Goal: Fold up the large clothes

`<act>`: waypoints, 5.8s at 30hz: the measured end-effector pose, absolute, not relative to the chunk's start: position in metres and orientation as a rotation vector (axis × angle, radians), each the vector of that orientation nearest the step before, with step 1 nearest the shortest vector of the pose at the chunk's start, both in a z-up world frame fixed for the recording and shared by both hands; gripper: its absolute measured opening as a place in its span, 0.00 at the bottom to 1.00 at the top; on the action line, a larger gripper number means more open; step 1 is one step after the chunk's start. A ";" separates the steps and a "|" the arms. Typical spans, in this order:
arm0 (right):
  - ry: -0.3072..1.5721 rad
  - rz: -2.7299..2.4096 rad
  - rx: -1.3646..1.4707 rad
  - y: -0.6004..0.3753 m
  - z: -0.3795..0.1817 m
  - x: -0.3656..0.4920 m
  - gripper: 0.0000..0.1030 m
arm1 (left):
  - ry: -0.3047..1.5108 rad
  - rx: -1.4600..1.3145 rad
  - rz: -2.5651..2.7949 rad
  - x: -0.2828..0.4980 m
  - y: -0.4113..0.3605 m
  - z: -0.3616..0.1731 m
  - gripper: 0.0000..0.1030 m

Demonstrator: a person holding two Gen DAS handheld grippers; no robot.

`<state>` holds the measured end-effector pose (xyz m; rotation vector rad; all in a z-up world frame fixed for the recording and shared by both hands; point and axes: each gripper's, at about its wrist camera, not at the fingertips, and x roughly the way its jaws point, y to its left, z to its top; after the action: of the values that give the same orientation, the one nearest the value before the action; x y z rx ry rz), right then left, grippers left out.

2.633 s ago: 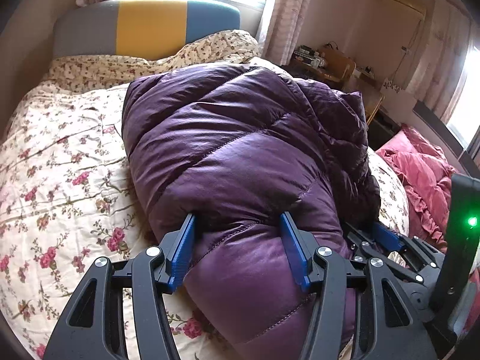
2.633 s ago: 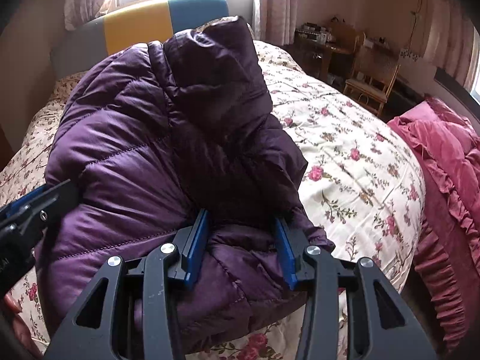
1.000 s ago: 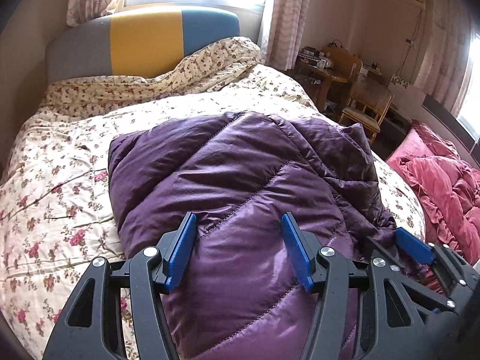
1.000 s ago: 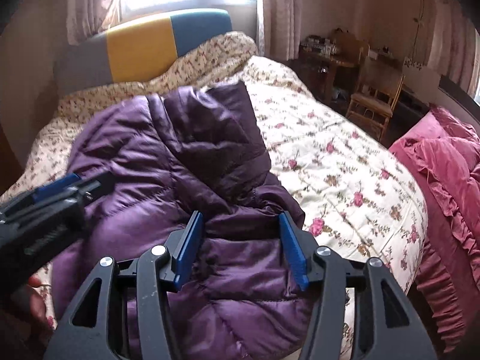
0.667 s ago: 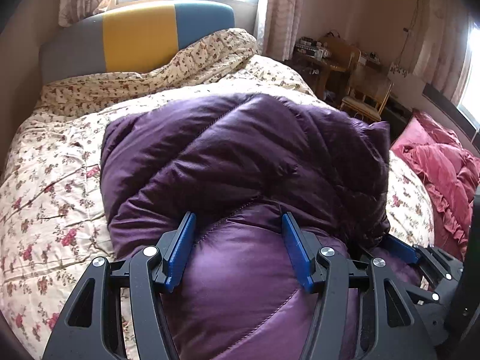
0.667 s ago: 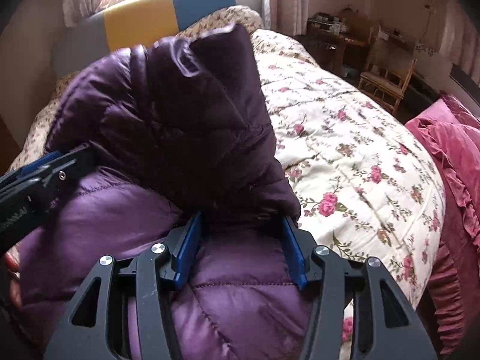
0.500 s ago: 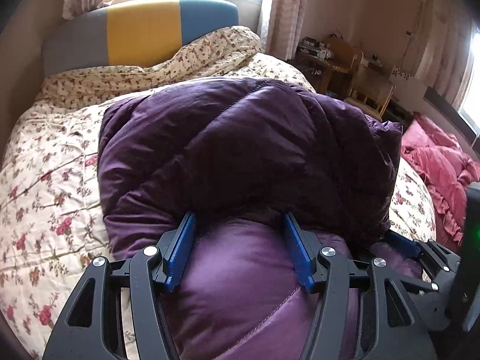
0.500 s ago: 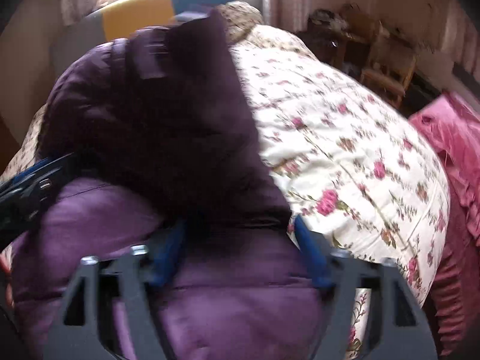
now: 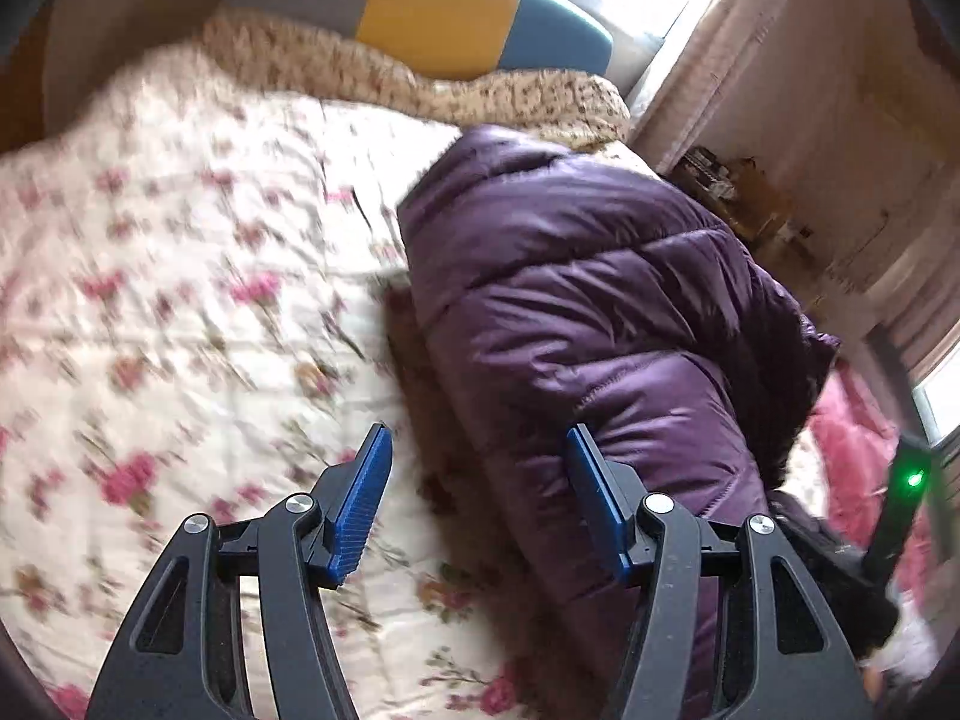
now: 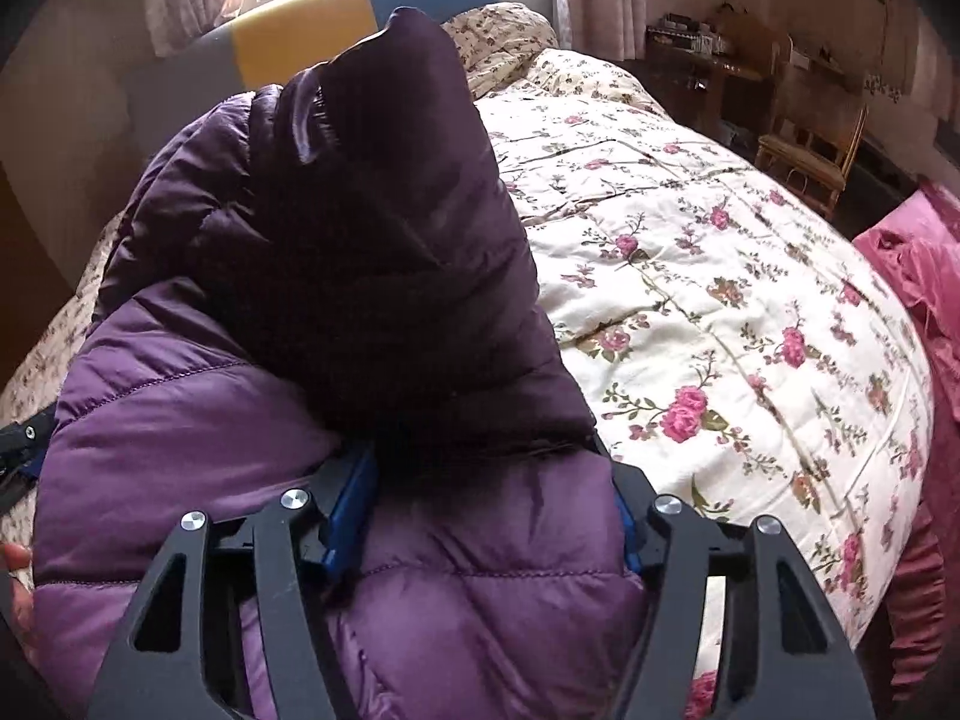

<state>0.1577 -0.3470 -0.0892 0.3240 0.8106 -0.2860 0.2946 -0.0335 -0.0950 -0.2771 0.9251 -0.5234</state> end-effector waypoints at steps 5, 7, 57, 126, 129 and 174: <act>0.812 -0.244 0.336 -0.353 -0.090 0.158 0.59 | 0.952 -0.398 -0.607 0.302 -0.043 -0.096 0.58; 0.809 -0.234 0.347 -0.355 -0.091 0.159 0.59 | 0.943 -0.413 -0.626 0.301 -0.046 -0.092 0.61; 0.787 0.284 -0.012 -0.055 -0.083 0.149 0.26 | 0.788 -0.446 -0.205 0.179 0.206 -0.088 0.52; 0.833 0.049 -0.356 0.012 -0.071 0.220 0.18 | 0.778 -0.258 0.039 0.228 0.192 -0.064 0.57; 0.841 0.078 -0.318 0.005 -0.081 0.227 0.18 | 0.787 -0.257 0.043 0.231 0.189 -0.070 0.57; 0.703 0.267 -0.144 -0.050 -0.020 0.092 0.50 | 0.679 -0.291 0.103 0.101 0.151 -0.041 0.78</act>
<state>0.0919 -0.0498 -0.0201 -0.1437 0.7030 0.2666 0.1013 0.1507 -0.0408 -0.2912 0.6795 0.1031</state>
